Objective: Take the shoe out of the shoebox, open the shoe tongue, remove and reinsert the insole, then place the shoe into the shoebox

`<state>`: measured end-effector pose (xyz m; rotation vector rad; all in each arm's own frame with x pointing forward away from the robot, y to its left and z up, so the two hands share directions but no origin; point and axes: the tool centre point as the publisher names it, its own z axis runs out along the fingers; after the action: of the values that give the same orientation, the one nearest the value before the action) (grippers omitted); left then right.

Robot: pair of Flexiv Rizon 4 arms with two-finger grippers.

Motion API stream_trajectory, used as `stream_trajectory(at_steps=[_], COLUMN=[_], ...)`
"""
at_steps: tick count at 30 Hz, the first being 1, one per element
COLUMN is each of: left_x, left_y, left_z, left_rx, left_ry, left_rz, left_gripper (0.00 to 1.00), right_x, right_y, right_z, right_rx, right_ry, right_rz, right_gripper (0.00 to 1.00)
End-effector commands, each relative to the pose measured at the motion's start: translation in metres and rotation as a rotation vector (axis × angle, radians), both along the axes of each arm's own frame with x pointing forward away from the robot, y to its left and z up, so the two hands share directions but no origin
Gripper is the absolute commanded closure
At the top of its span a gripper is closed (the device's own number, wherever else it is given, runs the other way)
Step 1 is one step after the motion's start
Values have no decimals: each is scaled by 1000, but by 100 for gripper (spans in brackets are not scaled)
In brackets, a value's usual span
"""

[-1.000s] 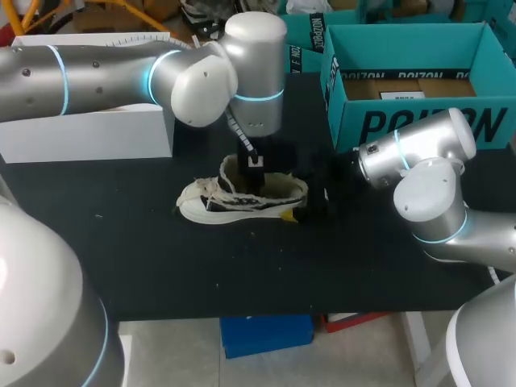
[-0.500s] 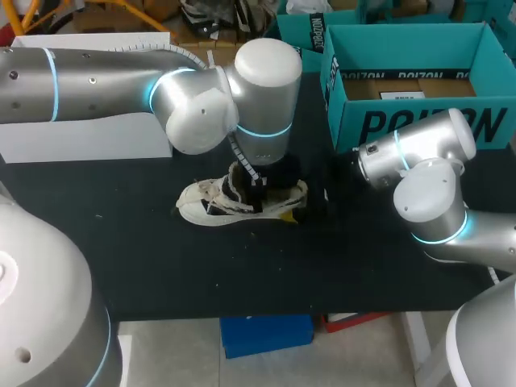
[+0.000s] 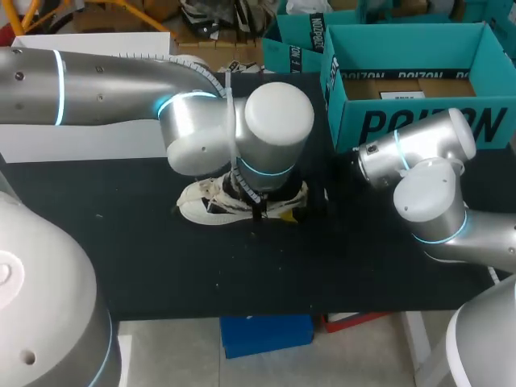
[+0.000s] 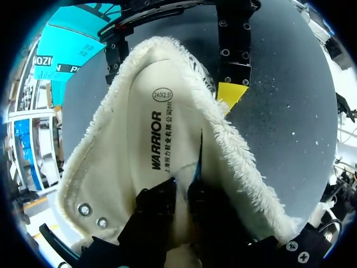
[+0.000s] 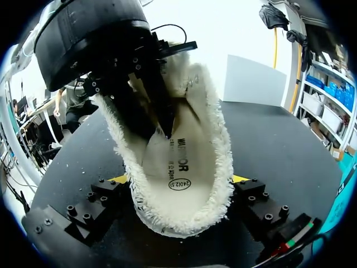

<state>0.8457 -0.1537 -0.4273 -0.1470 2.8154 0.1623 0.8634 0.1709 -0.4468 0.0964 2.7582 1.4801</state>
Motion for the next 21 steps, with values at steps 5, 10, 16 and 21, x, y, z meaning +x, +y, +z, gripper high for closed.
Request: stream_trajectory(at_steps=[5, 10, 16, 21], left_x=[18, 26, 31, 26], left_y=[3, 2, 0, -4], left_z=[-19, -9, -6, -6], left_rx=[-69, -114, -146, -163], left_ry=[-130, -174, -193, -154], left_rz=[33, 40, 37, 8], left_gripper=[85, 85, 85, 100], right_x=[2, 2, 2, 2], right_y=[-1, -1, -1, -1], right_z=[1, 1, 1, 1], right_rx=[-2, -2, -2, -2], right_ry=[1, 1, 1, 1], right_rz=[0, 0, 0, 0], right_gripper=[100, 100, 100, 100])
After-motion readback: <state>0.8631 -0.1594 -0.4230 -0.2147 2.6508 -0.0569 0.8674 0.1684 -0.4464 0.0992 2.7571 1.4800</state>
